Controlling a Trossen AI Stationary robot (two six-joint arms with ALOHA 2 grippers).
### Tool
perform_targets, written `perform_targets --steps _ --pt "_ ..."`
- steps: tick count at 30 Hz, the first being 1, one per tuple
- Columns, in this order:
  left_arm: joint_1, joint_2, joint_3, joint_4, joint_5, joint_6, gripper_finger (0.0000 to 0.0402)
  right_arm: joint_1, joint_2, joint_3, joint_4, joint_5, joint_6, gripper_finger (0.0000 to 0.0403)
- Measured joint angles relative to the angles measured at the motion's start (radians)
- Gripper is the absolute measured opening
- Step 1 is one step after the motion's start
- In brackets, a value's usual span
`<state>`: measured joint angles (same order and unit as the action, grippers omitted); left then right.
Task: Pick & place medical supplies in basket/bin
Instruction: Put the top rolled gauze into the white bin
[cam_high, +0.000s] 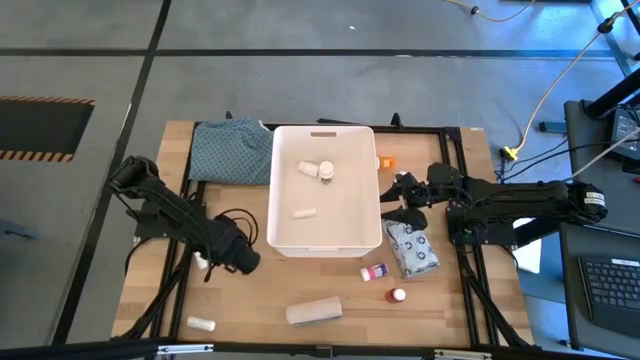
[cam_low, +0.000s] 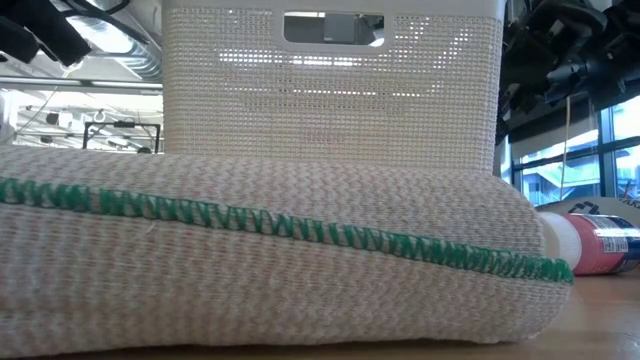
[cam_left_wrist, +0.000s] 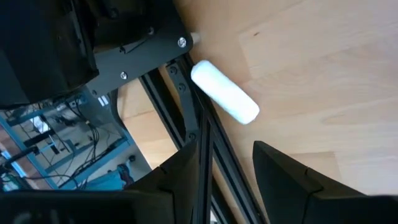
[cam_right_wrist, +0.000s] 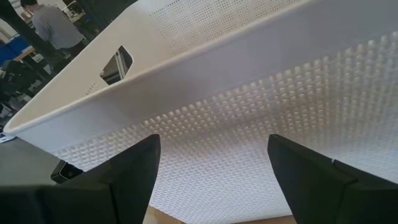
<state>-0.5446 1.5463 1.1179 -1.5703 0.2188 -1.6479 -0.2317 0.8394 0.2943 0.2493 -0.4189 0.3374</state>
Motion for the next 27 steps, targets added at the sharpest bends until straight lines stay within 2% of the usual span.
perform_targets --steps 8,12,17,19,23,27 --pt "-0.006 0.000 0.000 0.006 0.019 -0.041 0.0206 0.000 0.000 0.000 0.000 0.000 0.000 0.0299" --pt "-0.006 0.000 0.000 0.031 0.018 -0.052 0.0218 0.000 0.000 0.000 0.000 0.001 -0.002 0.0299" --pt "-0.006 0.000 0.000 0.086 -0.103 -0.072 0.0217 -0.004 0.000 0.000 0.000 0.023 -0.005 0.0299" --pt "-0.005 0.002 0.000 0.086 -0.129 -0.135 0.0216 -0.004 0.000 0.000 0.000 0.026 -0.005 0.0299" --pt "-0.006 0.005 -0.034 0.073 -0.022 -0.265 0.0213 -0.004 0.000 0.000 0.000 0.026 0.020 0.0299" --pt "-0.035 0.005 -0.123 0.147 0.001 -0.393 0.0212 -0.004 0.000 0.000 0.000 0.026 0.025 0.0299"
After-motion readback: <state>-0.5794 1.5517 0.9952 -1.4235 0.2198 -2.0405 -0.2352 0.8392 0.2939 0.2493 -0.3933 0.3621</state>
